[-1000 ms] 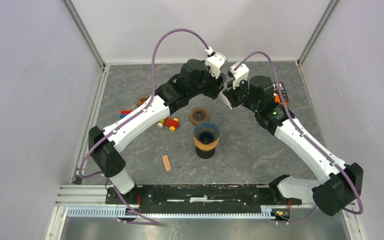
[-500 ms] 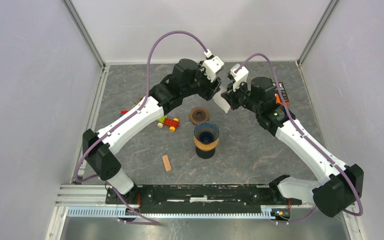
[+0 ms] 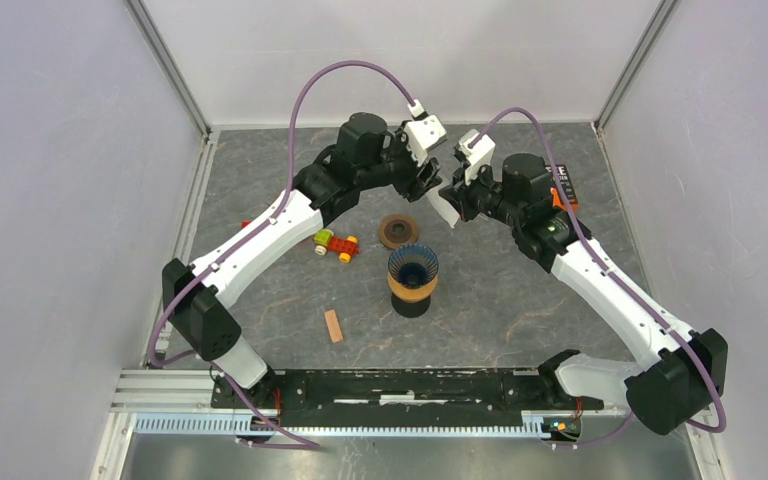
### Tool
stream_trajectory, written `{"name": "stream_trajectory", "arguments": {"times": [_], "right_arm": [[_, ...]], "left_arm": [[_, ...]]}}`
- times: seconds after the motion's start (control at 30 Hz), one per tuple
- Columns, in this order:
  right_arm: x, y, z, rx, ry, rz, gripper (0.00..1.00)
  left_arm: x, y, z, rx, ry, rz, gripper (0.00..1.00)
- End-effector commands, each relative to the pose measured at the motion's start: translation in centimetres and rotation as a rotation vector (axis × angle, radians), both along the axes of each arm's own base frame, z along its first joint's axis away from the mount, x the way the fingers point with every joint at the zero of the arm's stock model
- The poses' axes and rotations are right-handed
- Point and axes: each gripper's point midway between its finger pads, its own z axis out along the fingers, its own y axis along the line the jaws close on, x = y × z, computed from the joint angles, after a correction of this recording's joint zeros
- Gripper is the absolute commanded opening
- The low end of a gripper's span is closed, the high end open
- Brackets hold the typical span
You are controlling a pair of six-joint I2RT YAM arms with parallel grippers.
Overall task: Place the coffee filter in the dripper
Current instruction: Pick up the coffee filter from the coffee filter holder.
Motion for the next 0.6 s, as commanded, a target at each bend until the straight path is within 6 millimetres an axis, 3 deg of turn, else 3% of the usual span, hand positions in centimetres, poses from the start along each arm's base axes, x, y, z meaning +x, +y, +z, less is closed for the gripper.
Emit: {"name": "stream_trajectory", "arguments": {"times": [0.0, 0.27, 0.57], "right_arm": [[-0.01, 0.27, 1.32, 0.024, -0.054, 0.024, 0.00], [0.02, 0.05, 1.38, 0.022, -0.058, 0.015, 0.00], [0.29, -0.33, 1.48, 0.023, -0.059, -0.007, 0.00]], "left_arm": [[-0.68, -0.05, 2.46, -0.016, -0.105, -0.095, 0.64], [-1.11, -0.19, 2.09, -0.010, -0.094, -0.139, 0.42], [-1.56, 0.16, 1.77, -0.007, -0.081, -0.141, 0.34]]}}
